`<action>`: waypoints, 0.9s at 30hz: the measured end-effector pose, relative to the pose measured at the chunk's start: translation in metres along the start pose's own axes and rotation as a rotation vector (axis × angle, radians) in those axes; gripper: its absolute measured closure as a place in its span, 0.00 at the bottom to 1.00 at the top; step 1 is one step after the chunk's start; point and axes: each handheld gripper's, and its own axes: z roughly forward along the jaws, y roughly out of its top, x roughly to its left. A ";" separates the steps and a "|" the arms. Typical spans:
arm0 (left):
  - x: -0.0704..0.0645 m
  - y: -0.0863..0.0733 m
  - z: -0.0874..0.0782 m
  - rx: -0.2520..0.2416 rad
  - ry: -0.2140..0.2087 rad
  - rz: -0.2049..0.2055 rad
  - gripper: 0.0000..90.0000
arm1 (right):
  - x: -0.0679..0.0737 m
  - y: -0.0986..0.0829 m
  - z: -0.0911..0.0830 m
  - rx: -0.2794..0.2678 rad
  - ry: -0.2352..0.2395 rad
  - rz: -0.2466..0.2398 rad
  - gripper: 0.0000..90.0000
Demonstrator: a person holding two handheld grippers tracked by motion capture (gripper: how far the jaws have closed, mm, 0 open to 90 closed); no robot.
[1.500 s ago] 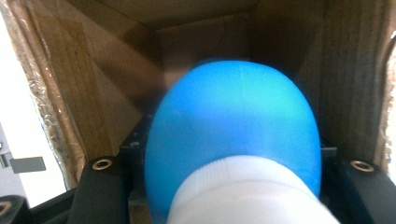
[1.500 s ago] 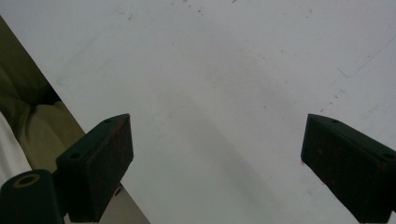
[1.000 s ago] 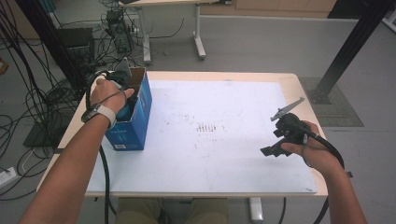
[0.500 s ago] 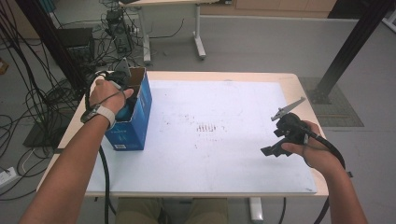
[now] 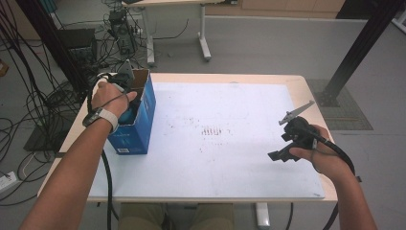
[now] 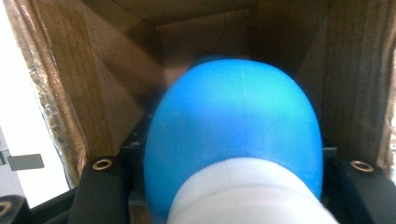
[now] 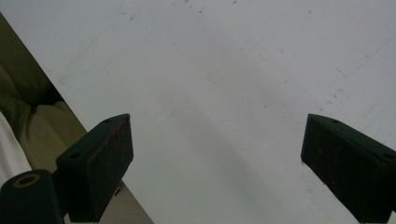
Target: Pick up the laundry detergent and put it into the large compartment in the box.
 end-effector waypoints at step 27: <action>0.001 -0.002 0.002 -0.016 -0.010 -0.005 0.42 | -0.001 -0.004 0.000 0.004 -0.002 0.016 0.10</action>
